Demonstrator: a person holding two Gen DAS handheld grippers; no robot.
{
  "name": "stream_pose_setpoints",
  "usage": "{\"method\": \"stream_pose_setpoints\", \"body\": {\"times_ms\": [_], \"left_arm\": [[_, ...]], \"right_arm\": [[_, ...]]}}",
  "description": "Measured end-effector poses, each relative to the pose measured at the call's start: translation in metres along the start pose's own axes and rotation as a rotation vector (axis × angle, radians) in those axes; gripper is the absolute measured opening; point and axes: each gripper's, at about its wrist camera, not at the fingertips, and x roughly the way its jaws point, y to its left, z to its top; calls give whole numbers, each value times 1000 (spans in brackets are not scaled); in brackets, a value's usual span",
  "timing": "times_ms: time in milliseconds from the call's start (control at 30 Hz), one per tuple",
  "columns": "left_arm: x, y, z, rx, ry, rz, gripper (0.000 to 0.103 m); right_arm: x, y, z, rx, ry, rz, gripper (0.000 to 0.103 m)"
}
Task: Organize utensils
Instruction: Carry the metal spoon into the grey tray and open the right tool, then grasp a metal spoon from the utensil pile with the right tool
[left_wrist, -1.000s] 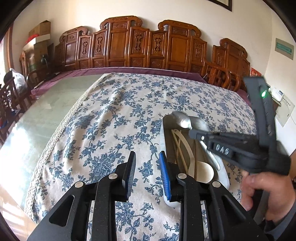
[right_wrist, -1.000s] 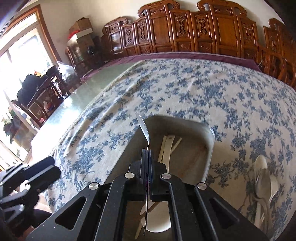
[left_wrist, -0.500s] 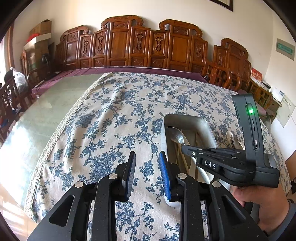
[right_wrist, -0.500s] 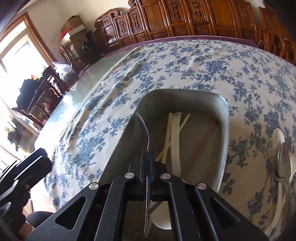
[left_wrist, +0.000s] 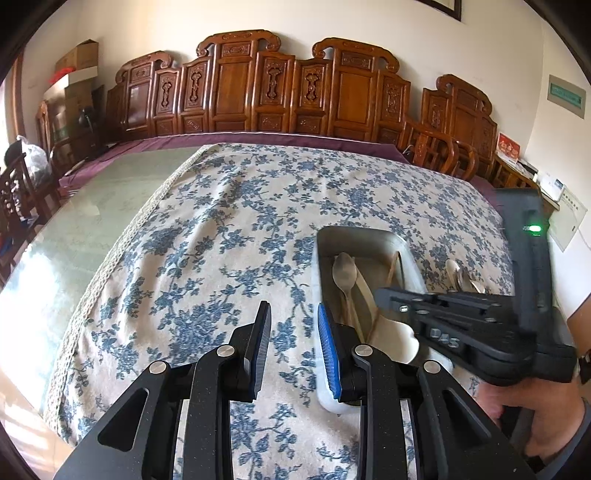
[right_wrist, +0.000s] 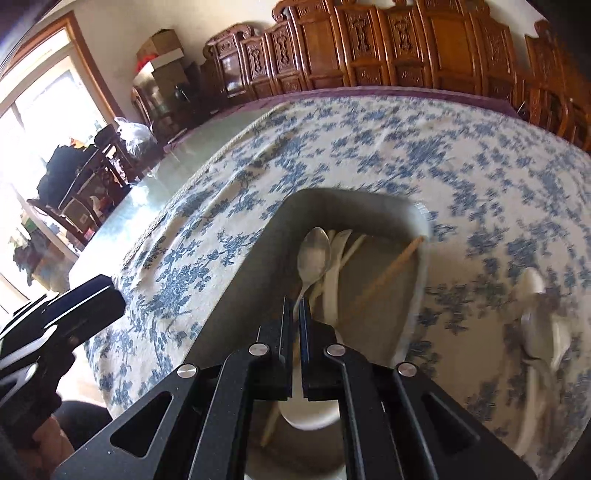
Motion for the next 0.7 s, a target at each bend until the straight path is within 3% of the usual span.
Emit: {"method": "stream_pose_setpoints", "body": {"times_ms": [200, 433, 667, 700], "left_arm": [[2, -25, 0, 41, -7, -29, 24], [7, -53, -3, 83, -2, -69, 25], [9, -76, -10, 116, 8, -101, 25], [10, -81, -11, 125, 11, -104, 25]], "right_arm": [[-49, -28, -15, -45, -72, -59, 6], [-102, -85, -43, -84, -120, -202, 6], [-112, -141, -55, -50, -111, -274, 7], [-110, -146, -57, -44, -104, -271, 14]]}}
